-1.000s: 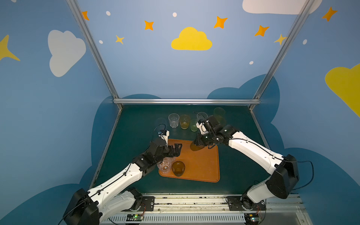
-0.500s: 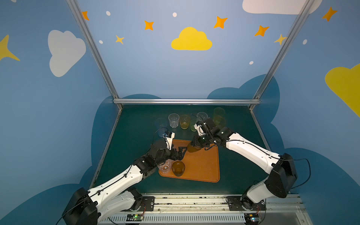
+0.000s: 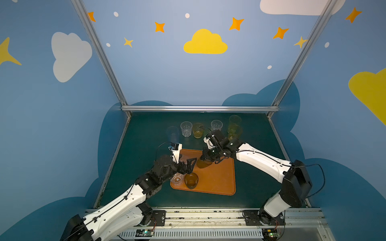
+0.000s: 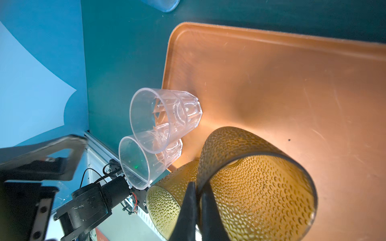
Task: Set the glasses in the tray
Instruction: 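Carry the dimpled amber glass with the right gripper over the tray, then lower the amber glass onto the tray beside the other dimpled glass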
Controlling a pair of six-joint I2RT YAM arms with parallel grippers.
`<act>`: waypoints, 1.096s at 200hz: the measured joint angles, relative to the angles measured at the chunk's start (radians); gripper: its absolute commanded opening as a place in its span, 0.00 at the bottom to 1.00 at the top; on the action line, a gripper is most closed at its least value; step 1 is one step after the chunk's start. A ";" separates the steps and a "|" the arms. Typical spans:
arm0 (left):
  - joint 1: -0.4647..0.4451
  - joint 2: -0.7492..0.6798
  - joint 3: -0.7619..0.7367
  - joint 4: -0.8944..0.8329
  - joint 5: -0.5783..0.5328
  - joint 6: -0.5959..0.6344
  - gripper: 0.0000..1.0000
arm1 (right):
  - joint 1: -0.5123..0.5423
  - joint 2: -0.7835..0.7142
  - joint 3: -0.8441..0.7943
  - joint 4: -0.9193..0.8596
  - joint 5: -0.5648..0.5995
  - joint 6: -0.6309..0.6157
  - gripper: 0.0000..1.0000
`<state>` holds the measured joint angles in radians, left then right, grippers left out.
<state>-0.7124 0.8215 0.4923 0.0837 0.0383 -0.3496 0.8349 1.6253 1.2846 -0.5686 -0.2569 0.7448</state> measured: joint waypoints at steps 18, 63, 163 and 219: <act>-0.003 -0.031 -0.025 0.002 -0.007 0.001 1.00 | 0.005 0.019 0.000 0.010 -0.008 0.009 0.00; -0.006 -0.037 -0.033 -0.002 -0.031 0.002 1.00 | 0.013 0.061 0.000 0.024 -0.021 0.027 0.00; -0.007 -0.031 -0.033 -0.010 -0.051 0.001 1.00 | 0.053 0.150 0.042 0.023 -0.061 0.037 0.00; -0.008 -0.031 -0.033 -0.014 -0.056 0.001 1.00 | 0.061 0.179 0.071 0.011 -0.077 0.035 0.11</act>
<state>-0.7200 0.7902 0.4595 0.0692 -0.0177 -0.3485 0.8955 1.8046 1.3560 -0.5571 -0.3336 0.7795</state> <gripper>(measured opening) 0.998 0.067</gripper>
